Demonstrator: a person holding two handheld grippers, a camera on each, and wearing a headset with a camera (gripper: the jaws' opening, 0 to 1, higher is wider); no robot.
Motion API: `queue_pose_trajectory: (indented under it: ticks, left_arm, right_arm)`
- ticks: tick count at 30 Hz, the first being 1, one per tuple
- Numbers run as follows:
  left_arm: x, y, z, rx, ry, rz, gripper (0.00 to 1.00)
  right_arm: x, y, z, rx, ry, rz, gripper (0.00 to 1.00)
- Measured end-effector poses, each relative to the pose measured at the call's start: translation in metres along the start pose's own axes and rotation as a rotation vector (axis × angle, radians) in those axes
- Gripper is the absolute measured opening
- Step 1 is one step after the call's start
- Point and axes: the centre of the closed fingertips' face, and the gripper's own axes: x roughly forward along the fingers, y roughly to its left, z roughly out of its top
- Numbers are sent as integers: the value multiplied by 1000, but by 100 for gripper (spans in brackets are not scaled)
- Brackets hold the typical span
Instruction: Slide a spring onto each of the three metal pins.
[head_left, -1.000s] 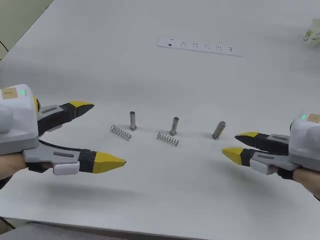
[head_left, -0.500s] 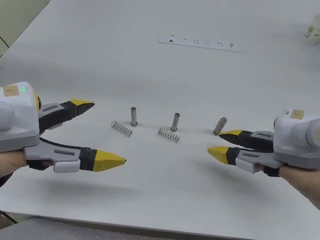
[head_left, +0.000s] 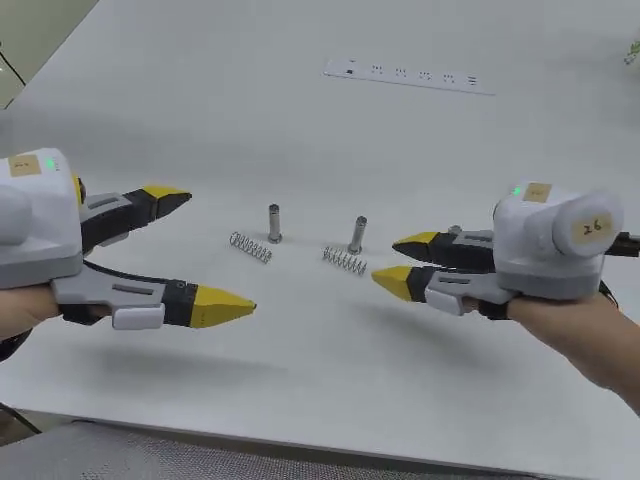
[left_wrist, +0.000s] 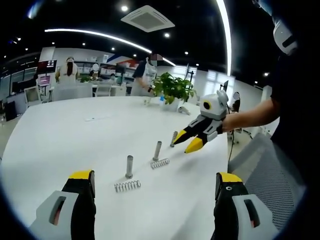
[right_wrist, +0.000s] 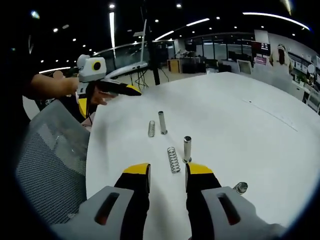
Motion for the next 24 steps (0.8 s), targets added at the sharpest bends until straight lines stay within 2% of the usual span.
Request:
queue_pose_trajectory:
  ticks: [10,15,24]
  left_arm:
    - [-1,-1,-1,-3,2,-2,98]
    - [-3,-2,-5,-9,10,-3,97]
    - [-4,-2,-5,-11,10,-3,97]
  right_arm:
    - [22,5,-4,-21,34,23,23]
    - [30,2,-7,-24,50,15,22]
    - [40,-3,-16,-19,76,7,19]
